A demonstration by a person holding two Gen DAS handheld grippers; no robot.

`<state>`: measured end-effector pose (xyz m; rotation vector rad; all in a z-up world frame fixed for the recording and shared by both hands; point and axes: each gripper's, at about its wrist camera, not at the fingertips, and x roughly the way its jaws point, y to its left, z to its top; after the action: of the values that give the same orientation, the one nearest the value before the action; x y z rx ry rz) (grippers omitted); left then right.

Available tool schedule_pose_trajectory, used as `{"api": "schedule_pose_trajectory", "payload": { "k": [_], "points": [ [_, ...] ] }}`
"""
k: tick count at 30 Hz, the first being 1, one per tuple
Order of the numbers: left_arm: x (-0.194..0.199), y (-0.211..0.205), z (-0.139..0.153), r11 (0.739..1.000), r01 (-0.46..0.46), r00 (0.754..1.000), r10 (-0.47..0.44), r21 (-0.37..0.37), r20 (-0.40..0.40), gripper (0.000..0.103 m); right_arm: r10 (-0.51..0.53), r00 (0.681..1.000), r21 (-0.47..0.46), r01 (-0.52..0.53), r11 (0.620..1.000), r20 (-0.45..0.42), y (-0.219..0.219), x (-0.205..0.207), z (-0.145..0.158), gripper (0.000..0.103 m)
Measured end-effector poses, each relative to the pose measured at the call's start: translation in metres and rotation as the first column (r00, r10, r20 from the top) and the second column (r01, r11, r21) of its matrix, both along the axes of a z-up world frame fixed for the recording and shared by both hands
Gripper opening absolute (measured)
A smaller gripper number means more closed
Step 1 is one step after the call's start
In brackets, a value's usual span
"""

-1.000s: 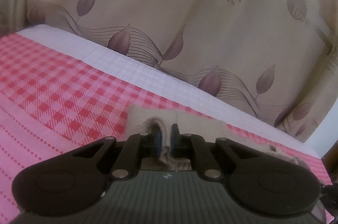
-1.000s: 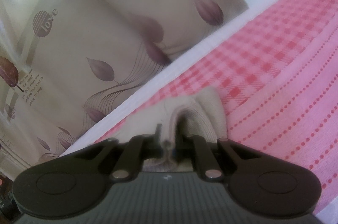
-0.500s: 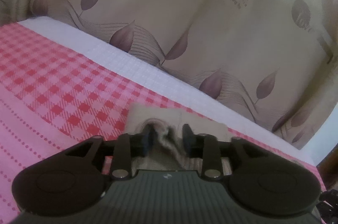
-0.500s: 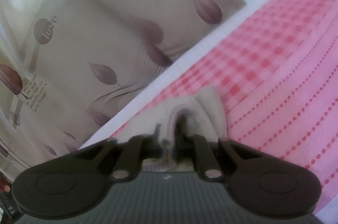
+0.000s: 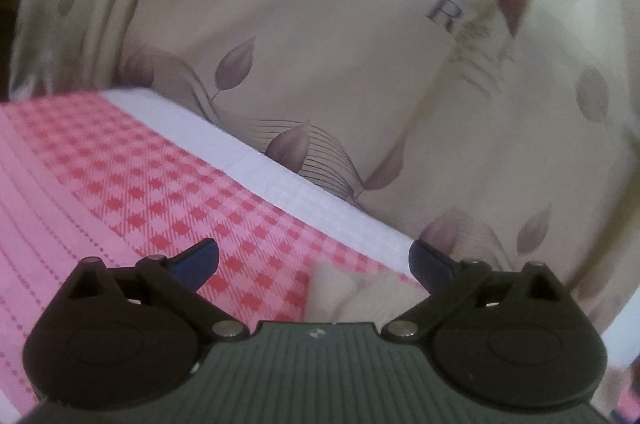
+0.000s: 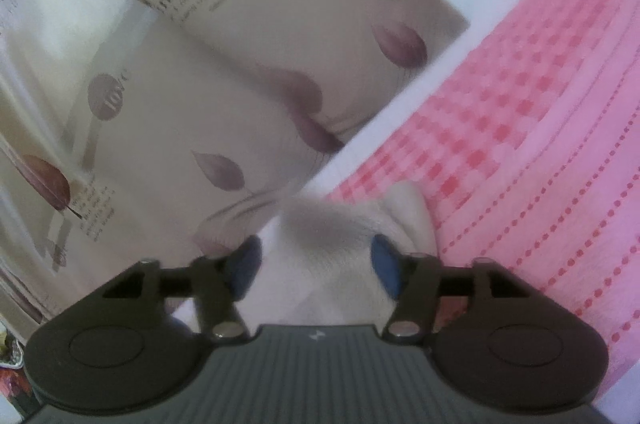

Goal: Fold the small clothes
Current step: 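Lower the held hem onto the sweater near the collar with both grippers, then open both grippers to release the hem onto the sweater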

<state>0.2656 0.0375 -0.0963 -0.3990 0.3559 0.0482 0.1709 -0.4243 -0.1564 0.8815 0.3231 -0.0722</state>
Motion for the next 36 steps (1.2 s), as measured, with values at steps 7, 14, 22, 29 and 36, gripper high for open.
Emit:
{"api": "schedule_pose_trajectory", "payload": {
  "k": [7,14,22,29,36],
  "points": [
    [-0.021,-0.006,-0.009,0.999,0.015,1.0,-0.016,0.044,0.018,0.103,-0.001,1.0,-0.106,0.001,0.994,-0.001,0.012,-0.001,0.008,0.062],
    [-0.023,0.024,-0.026,0.988,-0.059,0.997,0.052,-0.141,-0.055,0.102,-0.004,1.0,-0.151,0.001,0.988,-0.015,0.022,-0.008,0.018,0.064],
    [-0.02,0.024,-0.024,0.997,-0.007,0.99,-0.004,-0.074,-0.139,0.102,0.123,0.97,-0.432,-0.204,0.879,-0.207,0.067,-0.016,0.028,0.065],
    [-0.05,0.041,-0.023,0.999,0.046,0.982,-0.041,0.025,-0.185,0.101,0.191,0.935,-0.566,-0.335,0.754,-0.299,0.094,-0.04,0.025,0.067],
    [-0.063,0.047,-0.023,0.984,0.166,0.968,-0.149,0.068,-0.203,0.091,0.177,0.931,-0.605,-0.345,0.718,-0.32,0.107,-0.042,0.025,0.074]
  ]
}}
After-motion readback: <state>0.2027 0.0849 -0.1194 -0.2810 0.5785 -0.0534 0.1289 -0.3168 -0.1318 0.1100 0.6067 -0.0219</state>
